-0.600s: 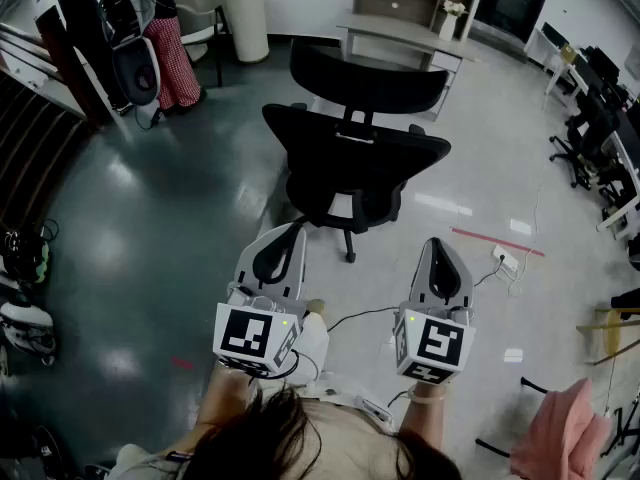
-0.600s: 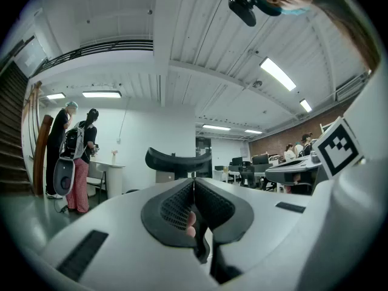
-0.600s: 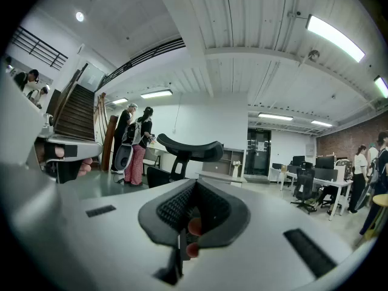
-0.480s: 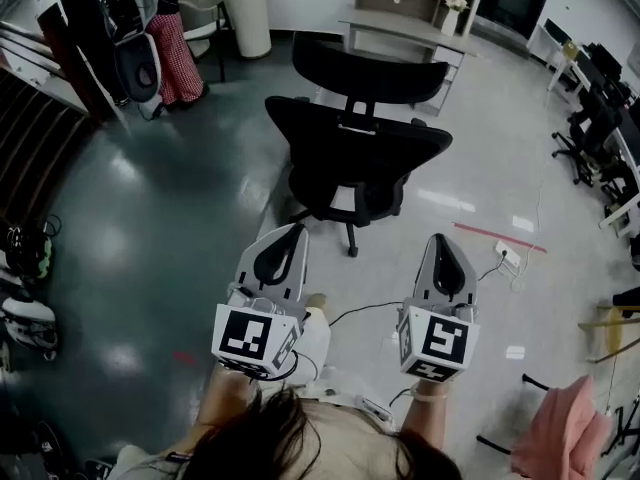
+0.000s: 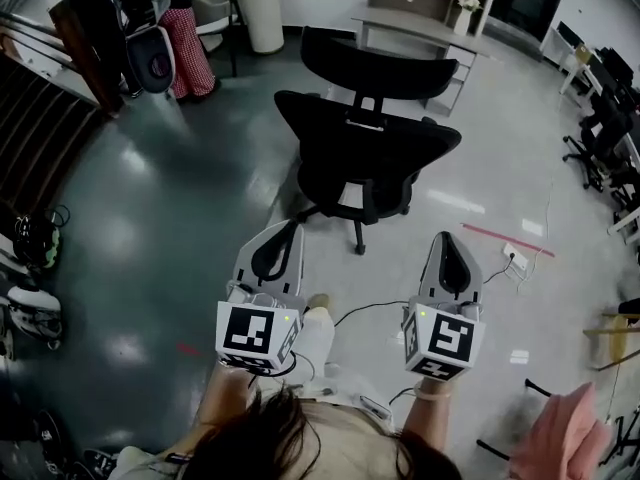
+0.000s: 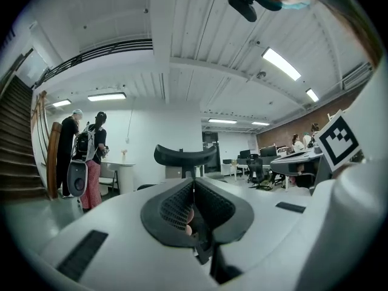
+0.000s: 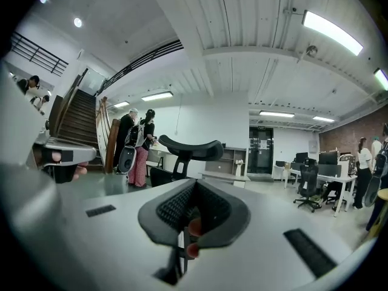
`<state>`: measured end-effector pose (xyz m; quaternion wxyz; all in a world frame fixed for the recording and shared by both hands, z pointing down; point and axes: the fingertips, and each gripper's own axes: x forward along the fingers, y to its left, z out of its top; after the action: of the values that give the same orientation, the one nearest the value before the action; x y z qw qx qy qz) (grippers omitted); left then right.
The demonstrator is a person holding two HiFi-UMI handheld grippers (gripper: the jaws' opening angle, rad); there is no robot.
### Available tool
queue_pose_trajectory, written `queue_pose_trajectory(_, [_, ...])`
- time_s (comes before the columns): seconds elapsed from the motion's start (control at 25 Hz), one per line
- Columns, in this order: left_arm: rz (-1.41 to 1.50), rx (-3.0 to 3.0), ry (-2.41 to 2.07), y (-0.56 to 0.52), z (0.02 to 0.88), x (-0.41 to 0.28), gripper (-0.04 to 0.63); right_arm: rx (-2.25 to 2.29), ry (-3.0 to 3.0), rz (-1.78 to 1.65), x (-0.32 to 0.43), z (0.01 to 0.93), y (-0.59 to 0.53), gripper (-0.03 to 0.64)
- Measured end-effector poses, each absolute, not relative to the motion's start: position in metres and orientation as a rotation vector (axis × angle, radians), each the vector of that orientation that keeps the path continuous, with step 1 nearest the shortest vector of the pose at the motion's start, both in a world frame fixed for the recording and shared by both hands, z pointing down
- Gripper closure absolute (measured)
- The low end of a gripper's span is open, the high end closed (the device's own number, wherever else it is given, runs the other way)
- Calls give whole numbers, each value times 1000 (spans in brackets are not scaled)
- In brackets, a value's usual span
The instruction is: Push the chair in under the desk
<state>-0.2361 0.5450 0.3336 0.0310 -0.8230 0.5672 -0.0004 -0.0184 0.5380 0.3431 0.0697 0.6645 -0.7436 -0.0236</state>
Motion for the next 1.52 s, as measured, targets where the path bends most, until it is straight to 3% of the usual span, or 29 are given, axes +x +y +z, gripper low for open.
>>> queue_pose_trajectory(0.92, [-292,-2567,1599,341,352,-250,574,1896,-2126,-109,-38,357,360,592])
queue_pose_trajectory(1.52, [-434,-2608,1414,275,378,-248,492,1837,-2064,-108,-51,371,313,586])
